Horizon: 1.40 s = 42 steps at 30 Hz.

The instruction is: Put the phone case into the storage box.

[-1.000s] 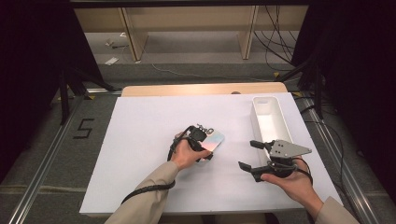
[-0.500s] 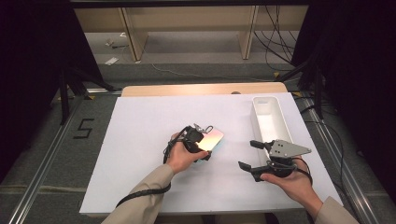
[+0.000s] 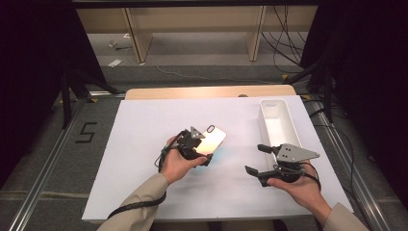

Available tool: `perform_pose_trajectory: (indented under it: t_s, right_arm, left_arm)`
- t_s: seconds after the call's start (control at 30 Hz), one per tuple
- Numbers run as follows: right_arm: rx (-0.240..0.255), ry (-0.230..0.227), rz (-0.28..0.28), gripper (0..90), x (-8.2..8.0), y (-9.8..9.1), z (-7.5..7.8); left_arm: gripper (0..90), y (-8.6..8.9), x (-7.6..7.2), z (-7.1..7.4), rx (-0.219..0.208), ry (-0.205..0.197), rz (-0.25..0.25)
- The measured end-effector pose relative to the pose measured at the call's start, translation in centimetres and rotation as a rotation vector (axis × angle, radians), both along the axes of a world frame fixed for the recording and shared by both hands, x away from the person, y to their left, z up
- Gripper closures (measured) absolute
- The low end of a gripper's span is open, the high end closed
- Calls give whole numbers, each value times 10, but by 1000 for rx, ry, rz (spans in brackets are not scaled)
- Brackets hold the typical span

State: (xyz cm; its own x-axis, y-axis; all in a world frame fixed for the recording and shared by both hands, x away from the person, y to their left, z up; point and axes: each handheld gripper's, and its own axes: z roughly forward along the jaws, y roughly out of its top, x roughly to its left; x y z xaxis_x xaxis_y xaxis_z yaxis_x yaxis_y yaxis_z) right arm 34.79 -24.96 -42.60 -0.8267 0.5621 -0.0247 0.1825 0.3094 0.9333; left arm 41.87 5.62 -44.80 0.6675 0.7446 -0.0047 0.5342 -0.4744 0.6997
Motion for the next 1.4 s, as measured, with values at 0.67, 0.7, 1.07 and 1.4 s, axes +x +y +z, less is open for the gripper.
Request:
perform_pose_trajectory:
  t_s: [0.67,0.7,1.07,1.4]
  right_arm:
    - [59,47,-51,141,27,30,2]
    - [59,47,-51,141,27,30,2]
    - [101,97,-59,149,57,62,2]
    - [120,157,-61,160,75,79,-5]
  left_arm:
    - [171,24,-32,11,-67,-33,-28]
    - [171,25,-32,11,-69,-35,-30]
    - [171,20,-42,12,-77,-58,-53]
    - [171,13,-46,11,-77,-68,-68]
